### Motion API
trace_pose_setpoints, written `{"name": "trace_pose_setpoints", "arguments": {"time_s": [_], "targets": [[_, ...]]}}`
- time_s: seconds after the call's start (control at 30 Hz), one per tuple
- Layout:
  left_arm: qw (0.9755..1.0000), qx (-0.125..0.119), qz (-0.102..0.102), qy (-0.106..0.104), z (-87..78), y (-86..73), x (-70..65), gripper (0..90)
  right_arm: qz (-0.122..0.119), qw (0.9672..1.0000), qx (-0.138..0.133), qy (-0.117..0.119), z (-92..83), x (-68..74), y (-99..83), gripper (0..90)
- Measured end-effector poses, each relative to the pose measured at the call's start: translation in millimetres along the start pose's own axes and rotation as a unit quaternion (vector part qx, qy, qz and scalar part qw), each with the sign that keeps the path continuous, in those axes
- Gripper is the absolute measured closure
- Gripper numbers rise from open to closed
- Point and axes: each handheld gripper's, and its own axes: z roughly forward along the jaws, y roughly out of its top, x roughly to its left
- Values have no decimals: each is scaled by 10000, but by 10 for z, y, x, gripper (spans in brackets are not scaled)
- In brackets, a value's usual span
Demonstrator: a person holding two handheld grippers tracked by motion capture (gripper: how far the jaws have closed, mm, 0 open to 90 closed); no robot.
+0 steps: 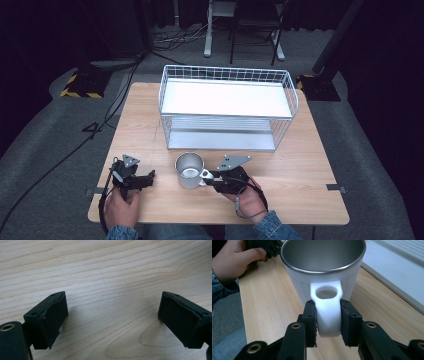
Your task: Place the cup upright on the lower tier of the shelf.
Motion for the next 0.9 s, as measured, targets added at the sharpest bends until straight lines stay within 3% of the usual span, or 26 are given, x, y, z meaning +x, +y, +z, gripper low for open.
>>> {"name": "trace_pose_setpoints", "arguments": {"time_s": [0.13, 0.4, 0.57, 0.9], "targets": [[10000, 2, -3, 3, 0, 0, 0, 95, -180, 9998, 7, -54, 2, 25, 4, 710], [10000, 2, -1, 1, 0, 0, 0, 96, -267, 9995, -19, -136, 12, 48, 10, 716], [10000, 1, -5, 0, 0, 0, -1, 96, -351, 9990, -172, -232, -13, 78, 27, 719], [10000, 1, -2, 0, 0, 0, 0, 96, -245, 9981, -371, -430, -107, 56, 62, 720]]}}
